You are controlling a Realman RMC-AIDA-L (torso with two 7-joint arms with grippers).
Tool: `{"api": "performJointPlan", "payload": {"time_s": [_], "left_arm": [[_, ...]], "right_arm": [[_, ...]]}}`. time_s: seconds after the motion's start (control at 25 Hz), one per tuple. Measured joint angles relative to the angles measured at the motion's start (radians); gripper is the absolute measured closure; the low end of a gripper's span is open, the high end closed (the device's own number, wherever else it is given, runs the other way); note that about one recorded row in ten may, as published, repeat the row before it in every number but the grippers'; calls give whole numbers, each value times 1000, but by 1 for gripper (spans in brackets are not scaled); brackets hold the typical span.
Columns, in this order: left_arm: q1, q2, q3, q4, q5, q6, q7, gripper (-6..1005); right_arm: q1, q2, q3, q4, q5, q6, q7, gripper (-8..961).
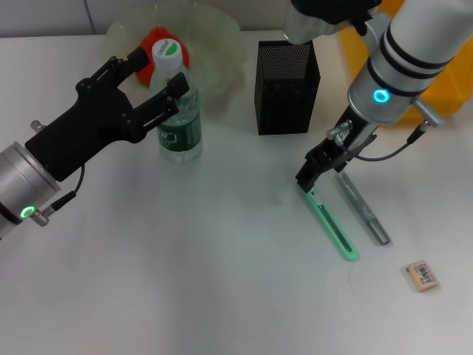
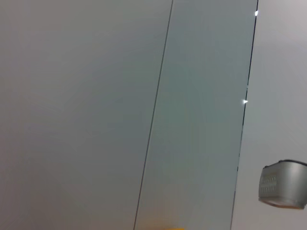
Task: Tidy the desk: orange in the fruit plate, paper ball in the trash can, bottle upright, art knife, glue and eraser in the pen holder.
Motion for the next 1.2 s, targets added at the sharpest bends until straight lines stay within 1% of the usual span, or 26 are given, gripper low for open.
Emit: {"api": "performJointPlan", "payload": {"time_s": [0.28, 0.48, 0.72, 0.92, 1.2], "left_arm": [[-5, 0, 0, 0, -1, -2, 0, 184], [-7, -1, 0, -1, -1, -7, 0, 184], [-11, -2, 0, -1, -1, -9, 0, 184], [-14, -2, 0, -5, -1, -9, 0, 185], [-18, -2, 0, -11, -1, -9, 0, 185]], "right_arm": [[25, 4, -35, 52, -1, 43, 14, 319], [29, 5, -78, 79, 38, 77, 16, 331], [38, 5, -91, 118, 56, 107, 19, 346], [37, 5, -150, 132, 68, 137, 44, 358], [37, 4, -156, 140, 79, 153, 46, 375]]}}
